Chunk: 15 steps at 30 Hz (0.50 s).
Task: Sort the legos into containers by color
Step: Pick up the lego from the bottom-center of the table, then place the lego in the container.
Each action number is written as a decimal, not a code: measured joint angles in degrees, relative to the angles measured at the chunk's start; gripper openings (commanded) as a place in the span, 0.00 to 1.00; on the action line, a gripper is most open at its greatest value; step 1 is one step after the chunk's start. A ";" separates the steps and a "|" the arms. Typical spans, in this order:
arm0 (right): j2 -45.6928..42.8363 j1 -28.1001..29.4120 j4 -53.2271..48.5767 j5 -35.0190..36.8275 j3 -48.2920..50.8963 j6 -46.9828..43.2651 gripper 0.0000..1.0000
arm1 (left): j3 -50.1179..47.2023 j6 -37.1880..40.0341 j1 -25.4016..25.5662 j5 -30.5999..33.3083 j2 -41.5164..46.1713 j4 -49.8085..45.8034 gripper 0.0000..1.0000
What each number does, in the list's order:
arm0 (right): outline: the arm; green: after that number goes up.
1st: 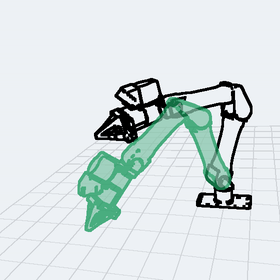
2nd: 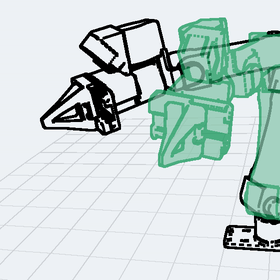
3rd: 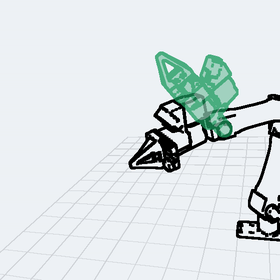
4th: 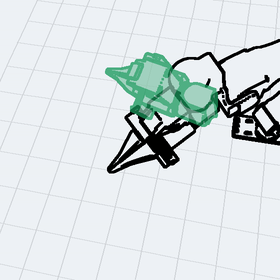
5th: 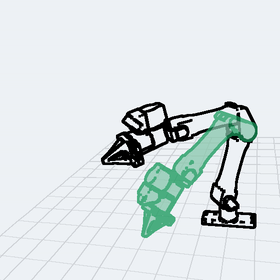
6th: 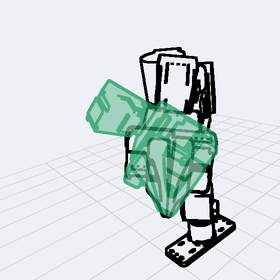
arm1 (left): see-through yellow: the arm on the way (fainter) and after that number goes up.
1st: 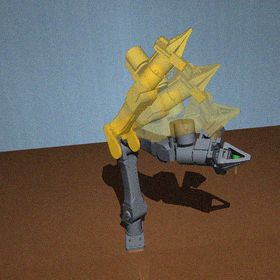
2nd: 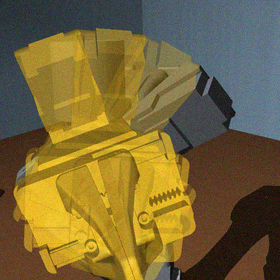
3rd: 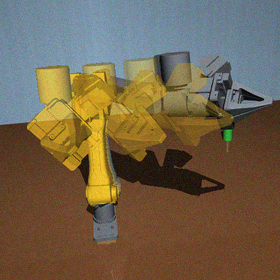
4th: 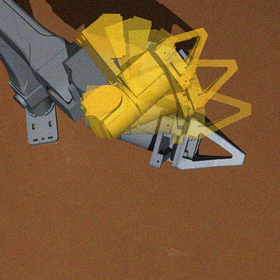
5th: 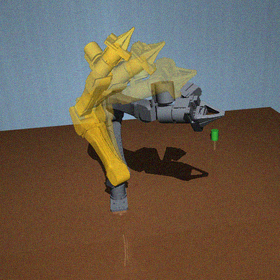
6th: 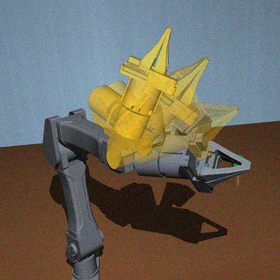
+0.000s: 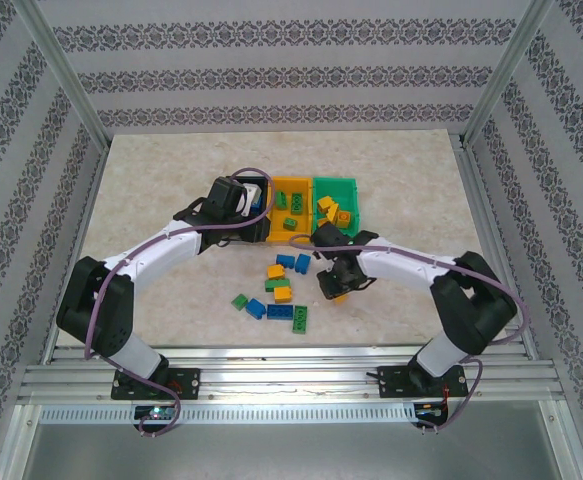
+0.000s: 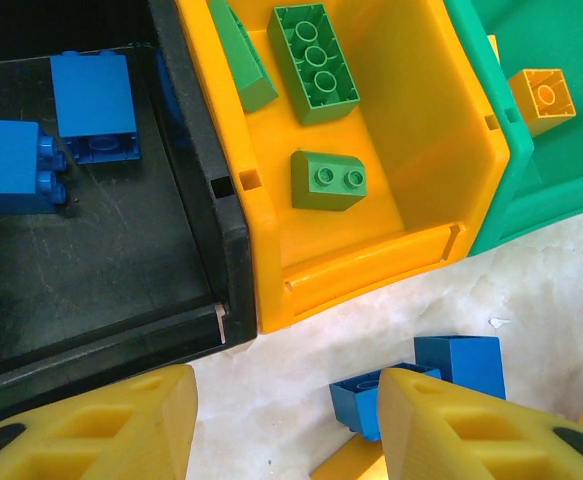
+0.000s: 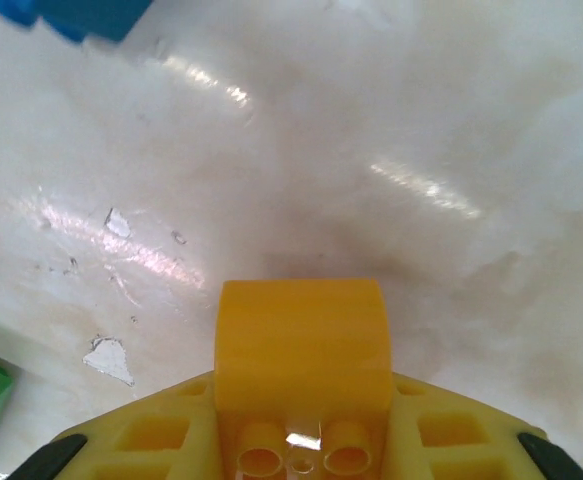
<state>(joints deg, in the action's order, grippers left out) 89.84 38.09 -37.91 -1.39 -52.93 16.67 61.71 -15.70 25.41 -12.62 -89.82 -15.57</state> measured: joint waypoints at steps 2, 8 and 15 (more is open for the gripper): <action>-2.47 -2.14 1.88 -1.20 1.20 1.36 0.29 | -0.11 -0.20 0.00 0.00 0.04 0.02 0.51; -10.14 -10.54 8.07 -4.83 2.82 5.44 0.30 | -1.03 -1.27 -0.02 -0.11 0.28 0.66 0.51; -4.22 -16.35 12.55 -7.19 -6.71 7.50 0.33 | -2.89 -3.28 -0.07 -1.38 0.33 1.95 0.51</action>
<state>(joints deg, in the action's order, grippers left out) 85.62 21.74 -25.36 -8.58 -59.64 24.16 58.83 -18.98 25.34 -14.00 -89.49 -13.63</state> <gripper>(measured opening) 0.320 0.506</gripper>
